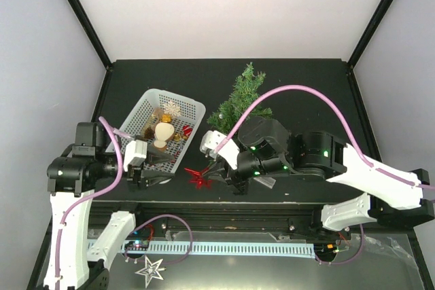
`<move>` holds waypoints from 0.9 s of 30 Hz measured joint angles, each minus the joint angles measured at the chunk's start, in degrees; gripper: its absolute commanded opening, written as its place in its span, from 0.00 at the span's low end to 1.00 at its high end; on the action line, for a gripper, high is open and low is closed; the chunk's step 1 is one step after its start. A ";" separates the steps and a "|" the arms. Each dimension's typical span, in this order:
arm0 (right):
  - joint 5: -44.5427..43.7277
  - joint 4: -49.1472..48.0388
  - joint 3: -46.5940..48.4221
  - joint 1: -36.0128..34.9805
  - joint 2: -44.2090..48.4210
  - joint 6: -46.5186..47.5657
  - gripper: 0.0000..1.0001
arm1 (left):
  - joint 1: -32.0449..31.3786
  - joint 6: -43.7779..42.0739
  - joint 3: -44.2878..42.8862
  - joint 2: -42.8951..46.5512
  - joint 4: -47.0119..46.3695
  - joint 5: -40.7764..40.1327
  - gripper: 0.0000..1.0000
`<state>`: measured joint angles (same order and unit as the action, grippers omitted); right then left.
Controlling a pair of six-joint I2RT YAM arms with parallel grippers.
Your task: Decorate the small christmas tree
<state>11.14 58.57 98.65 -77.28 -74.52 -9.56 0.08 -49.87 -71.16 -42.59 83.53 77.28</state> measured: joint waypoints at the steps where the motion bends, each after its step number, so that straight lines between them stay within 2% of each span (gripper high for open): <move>1: 0.17 -1.29 -1.22 -0.02 0.42 -0.02 0.01 | -1.25 -0.55 0.70 -0.28 0.83 0.39 0.48; 3: 0.48 -3.06 -3.23 -0.11 0.87 -0.20 0.01 | -3.13 -1.01 1.68 -0.15 1.84 0.87 0.55; 6: 0.83 -5.77 -6.03 -0.17 1.01 -0.46 0.01 | -5.33 -1.49 1.97 0.37 3.13 1.66 0.62; 20: 1.36 -12.04 -8.59 -0.20 0.17 -0.85 0.01 | -6.60 -0.48 4.31 1.44 3.19 2.51 0.73; 27: 2.34 -13.03 -8.81 -0.22 -1.18 -0.85 0.01 | -6.60 1.84 5.27 1.75 1.81 2.80 0.74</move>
<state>13.47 45.54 89.84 -77.49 -75.70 -10.41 -6.52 -48.03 -65.89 -40.84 85.34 80.07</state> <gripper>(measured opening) 0.022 0.741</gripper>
